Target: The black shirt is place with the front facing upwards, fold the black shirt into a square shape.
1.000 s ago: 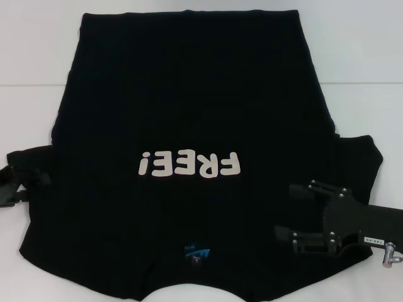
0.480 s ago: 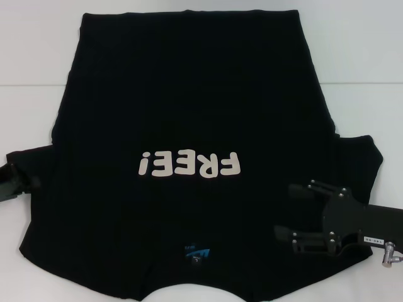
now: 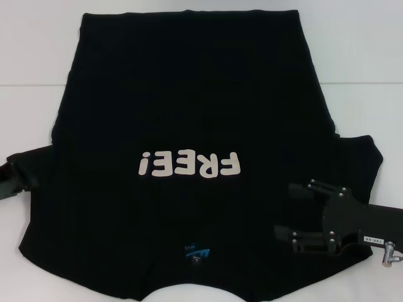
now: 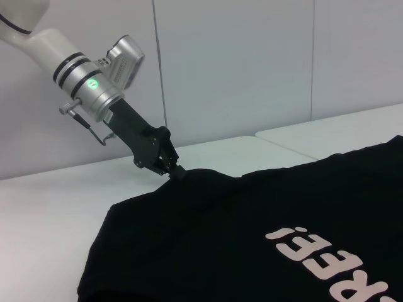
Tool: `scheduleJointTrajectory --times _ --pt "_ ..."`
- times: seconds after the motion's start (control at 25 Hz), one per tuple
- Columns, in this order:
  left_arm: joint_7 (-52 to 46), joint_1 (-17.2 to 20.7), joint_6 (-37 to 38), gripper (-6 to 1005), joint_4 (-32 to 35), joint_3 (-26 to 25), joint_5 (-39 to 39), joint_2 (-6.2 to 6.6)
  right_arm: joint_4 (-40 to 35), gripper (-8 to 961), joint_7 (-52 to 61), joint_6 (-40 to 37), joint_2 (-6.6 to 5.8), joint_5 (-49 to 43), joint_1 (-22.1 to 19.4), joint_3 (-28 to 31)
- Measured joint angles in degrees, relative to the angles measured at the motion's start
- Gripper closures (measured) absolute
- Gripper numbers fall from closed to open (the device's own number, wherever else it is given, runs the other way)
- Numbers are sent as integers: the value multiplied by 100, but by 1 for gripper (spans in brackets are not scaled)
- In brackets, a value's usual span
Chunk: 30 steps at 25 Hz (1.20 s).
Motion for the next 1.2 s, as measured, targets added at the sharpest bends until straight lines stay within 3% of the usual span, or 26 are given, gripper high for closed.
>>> scheduleJointTrajectory --times 0.52,1.2 --pt "-41 145 -36 993 501 -65 29 99 0 12 -1 1 0 6 15 46" --pt "14 143 -93 994 529 -36 47 200 0 12 0 -8 0 9 56 18"
